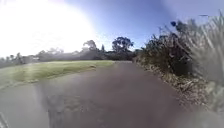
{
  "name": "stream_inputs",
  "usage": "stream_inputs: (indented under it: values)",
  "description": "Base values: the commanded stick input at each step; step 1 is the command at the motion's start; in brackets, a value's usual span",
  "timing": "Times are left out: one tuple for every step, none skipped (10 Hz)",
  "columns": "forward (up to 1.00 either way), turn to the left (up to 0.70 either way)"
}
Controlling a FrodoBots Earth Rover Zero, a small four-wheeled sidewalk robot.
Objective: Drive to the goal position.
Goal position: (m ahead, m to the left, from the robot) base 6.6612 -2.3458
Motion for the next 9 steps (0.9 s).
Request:
stream_inputs:
  values:
    - [0.7,0.0]
    - [0.7,0.0]
    - [0.7,0.0]
    - [0.7,0.0]
    - [0.7,0.0]
    - [0.7,0.0]
    - [0.7,0.0]
    - [0.7,0.0]
    - [0.7,0.0]
